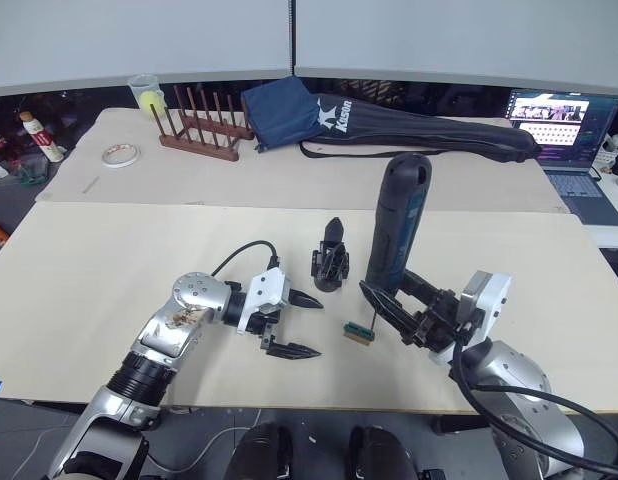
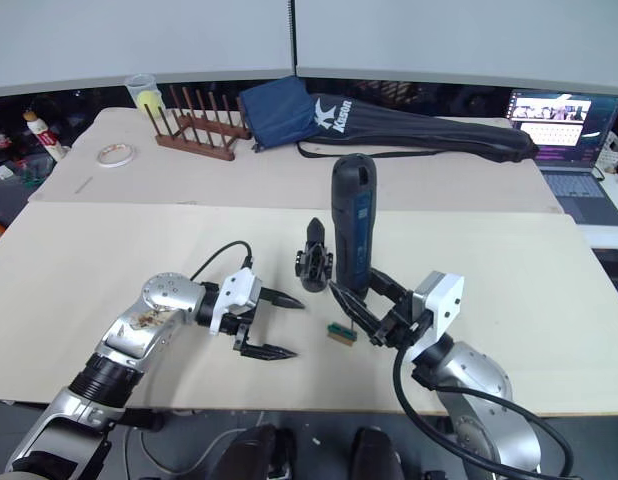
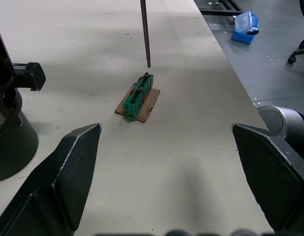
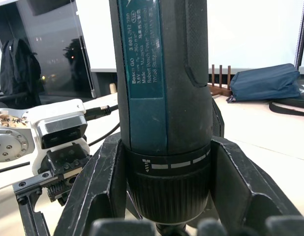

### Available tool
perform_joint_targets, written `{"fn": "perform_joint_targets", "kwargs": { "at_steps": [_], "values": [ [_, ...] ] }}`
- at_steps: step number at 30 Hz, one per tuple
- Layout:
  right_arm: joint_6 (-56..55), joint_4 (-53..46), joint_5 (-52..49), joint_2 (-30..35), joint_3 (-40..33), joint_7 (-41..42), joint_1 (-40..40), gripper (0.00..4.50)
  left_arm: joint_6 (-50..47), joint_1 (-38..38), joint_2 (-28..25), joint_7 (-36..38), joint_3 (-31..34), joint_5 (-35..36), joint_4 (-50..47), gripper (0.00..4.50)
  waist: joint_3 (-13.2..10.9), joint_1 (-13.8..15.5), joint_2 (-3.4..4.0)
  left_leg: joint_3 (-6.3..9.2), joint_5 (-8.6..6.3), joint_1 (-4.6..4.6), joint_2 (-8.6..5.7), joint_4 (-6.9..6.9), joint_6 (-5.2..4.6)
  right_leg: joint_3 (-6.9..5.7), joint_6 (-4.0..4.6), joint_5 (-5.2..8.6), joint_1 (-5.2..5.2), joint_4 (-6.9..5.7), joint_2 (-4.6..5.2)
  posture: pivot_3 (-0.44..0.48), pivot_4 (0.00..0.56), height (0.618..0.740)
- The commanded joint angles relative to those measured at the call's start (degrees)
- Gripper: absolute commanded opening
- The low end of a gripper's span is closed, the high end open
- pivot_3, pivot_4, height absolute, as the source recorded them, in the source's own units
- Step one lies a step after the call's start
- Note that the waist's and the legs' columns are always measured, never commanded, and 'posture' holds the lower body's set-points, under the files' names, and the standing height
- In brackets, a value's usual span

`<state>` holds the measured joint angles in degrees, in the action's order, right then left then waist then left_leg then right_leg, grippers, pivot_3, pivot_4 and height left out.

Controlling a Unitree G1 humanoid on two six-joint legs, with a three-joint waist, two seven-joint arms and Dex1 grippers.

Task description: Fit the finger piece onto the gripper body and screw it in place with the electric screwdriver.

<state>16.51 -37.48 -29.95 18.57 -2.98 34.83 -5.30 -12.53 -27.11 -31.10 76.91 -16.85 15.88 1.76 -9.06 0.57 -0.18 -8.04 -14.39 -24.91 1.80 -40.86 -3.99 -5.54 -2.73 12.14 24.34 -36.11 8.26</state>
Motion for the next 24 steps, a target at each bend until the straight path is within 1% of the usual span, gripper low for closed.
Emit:
{"fn": "perform_joint_targets", "kwargs": {
  "at_steps": [1,24],
  "values": [
    [-3.37,-1.76,-0.27,0.10,-0.44,0.18,0.84,1.95,0.89,-1.25,0.25,-0.05,0.69,0.38,-0.75,4.50,0.00,0.00,0.00,0.00,0.00,0.00,0.00,0.00,0.00,0.00,0.00,0.00,0.00,0.00,0.00,0.000,0.150,0.730],
    [-4.37,-0.83,0.64,-0.05,0.19,0.41,0.96,1.95,0.92,-1.76,0.51,0.01,0.59,0.38,-0.81,4.50,0.00,0.00,0.00,0.00,0.00,0.00,0.00,0.00,0.00,0.00,0.00,0.00,0.00,0.00,0.00,0.000,0.150,0.730]
  ]
}}
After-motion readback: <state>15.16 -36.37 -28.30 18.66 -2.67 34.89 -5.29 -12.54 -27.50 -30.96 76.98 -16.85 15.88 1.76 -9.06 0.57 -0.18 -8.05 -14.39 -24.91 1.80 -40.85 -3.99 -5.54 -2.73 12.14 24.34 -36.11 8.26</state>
